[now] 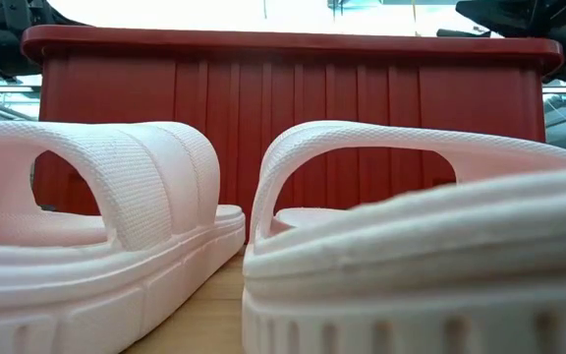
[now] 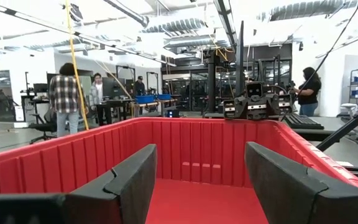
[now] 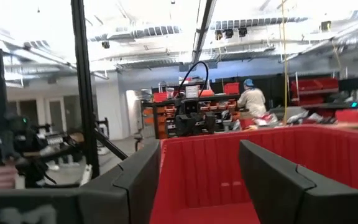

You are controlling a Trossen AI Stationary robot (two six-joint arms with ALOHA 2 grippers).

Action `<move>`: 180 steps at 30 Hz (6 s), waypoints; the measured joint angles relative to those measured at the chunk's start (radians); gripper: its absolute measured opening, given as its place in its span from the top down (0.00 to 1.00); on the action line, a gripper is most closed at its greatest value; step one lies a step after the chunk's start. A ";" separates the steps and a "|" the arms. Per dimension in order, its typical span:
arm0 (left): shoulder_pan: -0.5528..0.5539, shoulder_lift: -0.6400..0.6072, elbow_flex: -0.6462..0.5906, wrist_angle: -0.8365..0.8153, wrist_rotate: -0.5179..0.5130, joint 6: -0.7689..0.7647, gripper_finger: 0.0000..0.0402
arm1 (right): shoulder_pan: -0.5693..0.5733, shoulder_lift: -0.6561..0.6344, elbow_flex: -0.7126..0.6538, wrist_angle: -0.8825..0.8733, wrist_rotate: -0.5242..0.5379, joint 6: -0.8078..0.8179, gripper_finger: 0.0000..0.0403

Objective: Pick and place slides into bin
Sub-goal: Put the black slide into the red container

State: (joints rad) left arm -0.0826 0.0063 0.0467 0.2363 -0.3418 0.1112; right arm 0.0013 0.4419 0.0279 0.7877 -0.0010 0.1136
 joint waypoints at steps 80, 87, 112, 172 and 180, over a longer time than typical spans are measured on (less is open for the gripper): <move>0.000 0.393 0.502 -0.055 0.091 0.014 0.38 | 0.002 0.182 0.641 -0.402 -0.318 -0.131 0.48; 0.000 0.393 0.502 -0.064 0.090 0.010 0.38 | 0.002 0.247 0.813 -0.611 -0.317 -0.134 0.48; 0.000 0.393 0.501 -0.100 0.236 -0.042 0.38 | 0.018 0.391 1.043 -1.006 -0.309 -0.103 0.48; 0.000 0.393 0.501 -0.131 0.201 -0.039 0.38 | 0.407 0.874 1.177 -1.746 -0.372 0.399 0.48; 0.000 0.393 0.501 -0.137 0.190 -0.038 0.38 | 0.431 0.888 1.136 -1.679 -0.423 0.450 0.48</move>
State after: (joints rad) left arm -0.0830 0.3989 0.5476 0.0994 -0.1516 0.0731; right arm 0.4327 1.3303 1.1641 -0.8917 -0.4236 0.5637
